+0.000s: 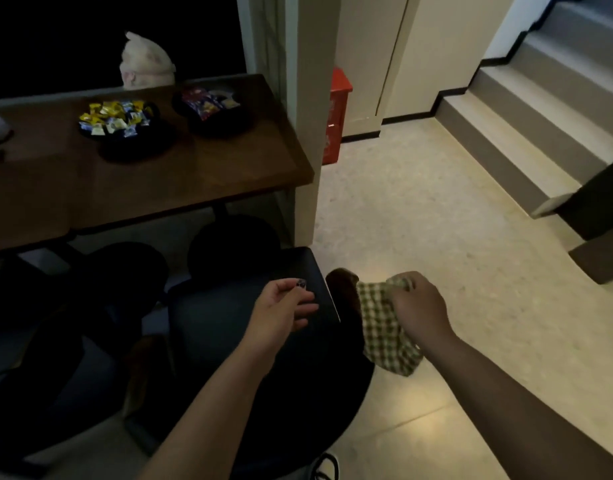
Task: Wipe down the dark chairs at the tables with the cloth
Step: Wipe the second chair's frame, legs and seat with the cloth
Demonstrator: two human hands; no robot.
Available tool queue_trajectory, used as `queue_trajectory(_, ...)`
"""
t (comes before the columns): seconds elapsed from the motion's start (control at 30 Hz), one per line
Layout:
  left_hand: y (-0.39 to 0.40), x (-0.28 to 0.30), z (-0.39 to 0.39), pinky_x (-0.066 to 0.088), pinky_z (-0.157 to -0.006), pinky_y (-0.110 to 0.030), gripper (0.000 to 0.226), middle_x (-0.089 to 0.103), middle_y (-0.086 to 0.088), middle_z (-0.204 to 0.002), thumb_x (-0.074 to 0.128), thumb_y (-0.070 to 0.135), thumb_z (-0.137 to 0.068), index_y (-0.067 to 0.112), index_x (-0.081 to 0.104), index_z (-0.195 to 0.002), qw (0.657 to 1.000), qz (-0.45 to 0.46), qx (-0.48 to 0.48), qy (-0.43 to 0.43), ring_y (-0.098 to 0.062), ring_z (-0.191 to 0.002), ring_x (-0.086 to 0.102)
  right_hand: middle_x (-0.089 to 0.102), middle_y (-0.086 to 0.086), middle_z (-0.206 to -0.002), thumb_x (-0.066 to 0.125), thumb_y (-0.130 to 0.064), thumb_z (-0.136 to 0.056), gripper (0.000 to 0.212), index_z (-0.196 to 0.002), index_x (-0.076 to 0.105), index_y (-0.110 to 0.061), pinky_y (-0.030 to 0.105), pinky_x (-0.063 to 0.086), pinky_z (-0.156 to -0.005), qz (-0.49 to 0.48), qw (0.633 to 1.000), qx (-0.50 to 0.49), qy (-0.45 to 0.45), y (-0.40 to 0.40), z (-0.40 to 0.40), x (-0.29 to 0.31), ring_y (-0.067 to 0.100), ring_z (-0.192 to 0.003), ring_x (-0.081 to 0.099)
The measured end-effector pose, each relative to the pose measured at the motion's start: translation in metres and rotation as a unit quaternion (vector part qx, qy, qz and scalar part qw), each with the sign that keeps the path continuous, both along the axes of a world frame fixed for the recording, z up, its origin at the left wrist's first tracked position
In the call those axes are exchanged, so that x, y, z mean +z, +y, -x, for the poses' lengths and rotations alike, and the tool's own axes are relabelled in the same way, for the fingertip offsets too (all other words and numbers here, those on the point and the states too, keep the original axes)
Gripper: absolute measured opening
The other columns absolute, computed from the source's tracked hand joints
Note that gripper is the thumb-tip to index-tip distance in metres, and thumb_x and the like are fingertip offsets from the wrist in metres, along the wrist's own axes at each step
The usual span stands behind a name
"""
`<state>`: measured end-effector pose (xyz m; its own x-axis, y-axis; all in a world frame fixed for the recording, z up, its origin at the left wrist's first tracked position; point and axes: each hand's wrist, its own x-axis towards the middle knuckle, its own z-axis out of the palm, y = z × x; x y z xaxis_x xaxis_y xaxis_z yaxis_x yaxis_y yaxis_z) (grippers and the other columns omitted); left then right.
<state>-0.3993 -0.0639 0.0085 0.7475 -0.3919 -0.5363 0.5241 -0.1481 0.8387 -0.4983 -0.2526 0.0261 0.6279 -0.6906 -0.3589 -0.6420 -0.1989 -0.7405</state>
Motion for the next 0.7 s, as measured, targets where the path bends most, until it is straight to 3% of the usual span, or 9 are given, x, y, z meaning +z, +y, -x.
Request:
queue_trajectory(0.13, -0.010, -0.064, 0.022, 0.052, -0.084, -0.033, 0.023, 0.064, 0.003, -0.112, 0.054, 0.033, -0.097, 0.023, 0.051, -0.118, 0.994, -0.070, -0.044, 0.075, -0.009, -0.100, 0.063, 0.060, -0.003, -0.082, 0.062, -0.061, -0.074, 0.047, -0.085, 0.058, -0.016, 0.025, 0.038, -0.052, -0.042, 0.985, 0.026, 0.165, 0.002, 0.024, -0.061, 0.013, -0.074, 0.059)
queue_trajectory(0.23, -0.015, -0.100, 0.036, 0.046, -0.088, -0.035, 0.021, 0.059, 0.008, -0.112, 0.049, 0.039, -0.099, 0.026, 0.049, -0.116, 0.985, -0.094, -0.076, 0.125, -0.007, -0.099, 0.055, 0.058, -0.001, -0.091, 0.063, -0.074, -0.065, 0.067, -0.092, 0.054, -0.014, 0.024, 0.040, -0.054, -0.105, 0.970, 0.027, 0.217, 0.012, 0.029, -0.093, 0.019, -0.085, 0.061)
queue_trajectory(0.3, -0.023, -0.120, 0.038, 0.042, -0.091, -0.036, 0.018, 0.056, 0.009, -0.111, 0.045, 0.041, -0.101, 0.027, 0.047, -0.113, 0.979, -0.090, -0.084, 0.160, -0.009, -0.101, 0.052, 0.067, 0.001, -0.099, 0.068, -0.067, -0.067, 0.057, -0.090, 0.063, -0.015, 0.025, 0.048, -0.059, -0.155, 0.967, -0.006, 0.200, 0.015, 0.023, -0.107, 0.016, -0.081, 0.064)
queue_trajectory(0.37, -0.033, -0.134, 0.034, 0.044, -0.081, -0.030, 0.017, 0.058, 0.012, -0.104, 0.042, 0.042, -0.101, 0.028, 0.052, -0.104, 0.978, -0.088, -0.092, 0.168, -0.006, -0.094, 0.055, 0.070, 0.000, -0.091, 0.072, -0.058, -0.070, 0.040, -0.087, 0.066, -0.021, 0.025, 0.048, -0.056, -0.179, 0.968, -0.033, 0.173, 0.014, 0.020, -0.116, 0.014, -0.075, 0.065)
queue_trajectory(0.43, -0.041, -0.148, 0.031, 0.046, -0.072, -0.027, 0.026, 0.064, 0.008, -0.101, 0.040, 0.042, -0.102, 0.026, 0.061, -0.103, 0.976, -0.096, -0.121, 0.152, -0.007, -0.089, 0.060, 0.069, -0.002, -0.086, 0.074, -0.052, -0.069, 0.037, -0.089, 0.067, -0.022, 0.025, 0.046, -0.055, -0.198, 0.965, -0.055, 0.160, 0.014, 0.020, -0.124, 0.015, -0.075, 0.065)
queue_trajectory(0.53, -0.047, -0.175, 0.031, 0.045, -0.090, -0.029, 0.042, 0.061, -0.009, -0.127, 0.041, 0.037, -0.101, 0.010, 0.059, -0.128, 0.958, -0.167, -0.213, 0.099, -0.022, -0.112, 0.059, 0.069, 0.000, -0.095, 0.077, -0.050, -0.065, 0.050, -0.102, 0.066, -0.019, 0.027, 0.051, -0.065, -0.225, 0.958, -0.042, 0.172, 0.010, 0.018, -0.133, 0.017, -0.083, 0.066)
queue_trajectory(0.63, -0.042, -0.199, 0.037, 0.039, -0.097, -0.028, 0.050, 0.053, -0.011, -0.137, 0.043, 0.041, -0.100, 0.010, 0.050, -0.139, 0.929, -0.234, -0.283, 0.049, -0.025, -0.121, 0.052, 0.065, 0.003, -0.113, 0.081, -0.047, -0.063, 0.071, -0.123, 0.056, -0.019, 0.034, 0.052, -0.085, -0.260, 0.948, -0.022, 0.183, 0.007, 0.014, -0.138, 0.022, -0.099, 0.063)
queue_trajectory(0.7, -0.040, -0.212, 0.037, 0.039, -0.098, -0.030, 0.055, 0.053, -0.008, -0.137, 0.047, 0.049, -0.096, 0.014, 0.049, -0.139, 0.929, -0.226, -0.283, 0.074, -0.023, -0.119, 0.053, 0.067, 0.004, -0.110, 0.081, -0.035, -0.067, 0.065, -0.125, 0.055, -0.020, 0.034, 0.053, -0.082, -0.302, 0.940, -0.032, 0.156, 0.005, 0.013, -0.139, 0.023, -0.097, 0.065)
